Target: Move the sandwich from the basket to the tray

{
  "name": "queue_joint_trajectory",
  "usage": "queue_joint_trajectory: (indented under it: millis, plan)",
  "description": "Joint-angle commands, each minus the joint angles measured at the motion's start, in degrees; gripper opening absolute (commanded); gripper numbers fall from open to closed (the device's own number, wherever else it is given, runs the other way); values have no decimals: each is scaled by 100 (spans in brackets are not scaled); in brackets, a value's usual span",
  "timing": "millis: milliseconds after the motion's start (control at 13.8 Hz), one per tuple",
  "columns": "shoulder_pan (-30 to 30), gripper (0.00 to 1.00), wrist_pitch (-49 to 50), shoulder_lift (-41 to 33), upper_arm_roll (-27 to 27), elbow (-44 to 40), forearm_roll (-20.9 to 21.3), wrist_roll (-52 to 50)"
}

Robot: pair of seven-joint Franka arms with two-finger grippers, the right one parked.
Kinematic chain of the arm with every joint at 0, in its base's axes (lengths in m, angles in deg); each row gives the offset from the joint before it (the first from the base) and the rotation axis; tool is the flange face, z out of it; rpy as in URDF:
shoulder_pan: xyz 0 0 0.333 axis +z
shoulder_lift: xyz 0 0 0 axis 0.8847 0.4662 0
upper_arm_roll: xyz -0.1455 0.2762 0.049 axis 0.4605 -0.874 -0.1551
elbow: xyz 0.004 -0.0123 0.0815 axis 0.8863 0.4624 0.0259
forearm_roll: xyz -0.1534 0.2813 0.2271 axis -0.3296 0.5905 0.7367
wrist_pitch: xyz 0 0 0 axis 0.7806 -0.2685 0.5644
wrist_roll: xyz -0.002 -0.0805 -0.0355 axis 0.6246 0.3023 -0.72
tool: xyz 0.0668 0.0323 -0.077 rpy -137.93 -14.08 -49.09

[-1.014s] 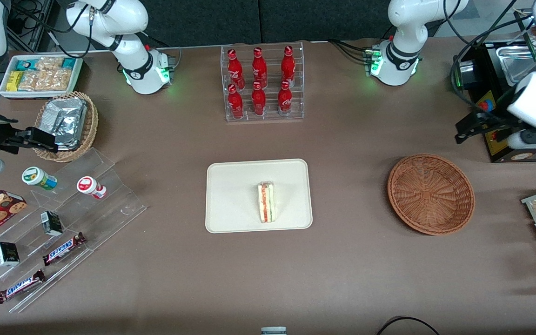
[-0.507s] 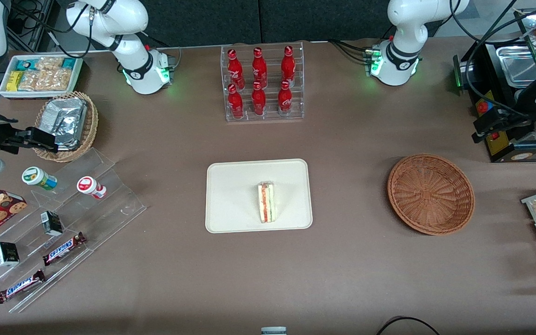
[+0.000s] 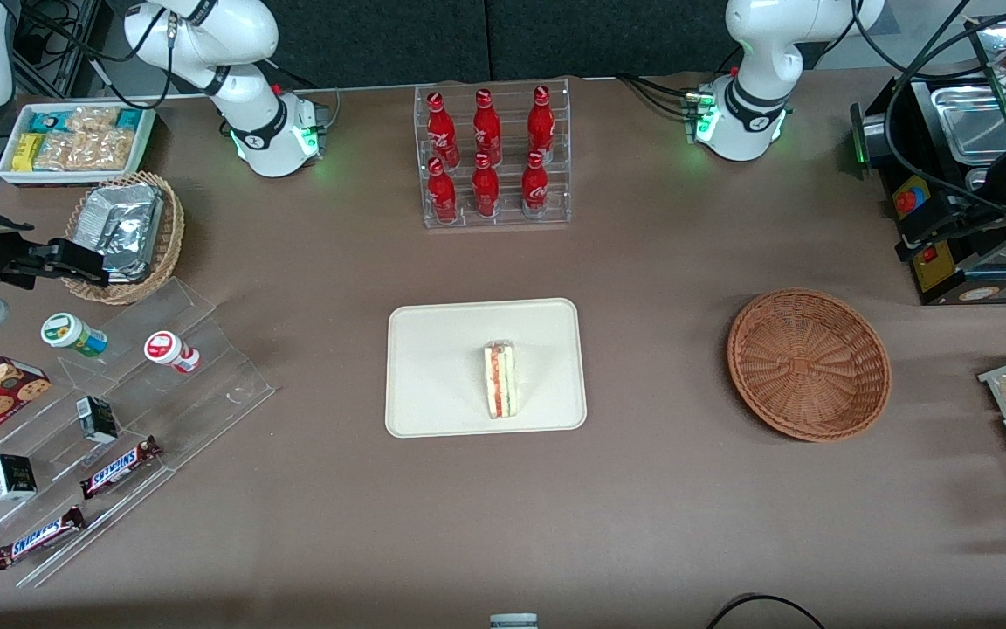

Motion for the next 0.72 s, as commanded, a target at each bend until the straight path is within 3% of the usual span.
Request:
queue_joint_trajectory:
  millis: [0, 652]
  plan:
    - [-85, 100, 314, 33, -67, -169, 206, 44]
    - [-111, 100, 623, 112, -40, -468, 215, 36]
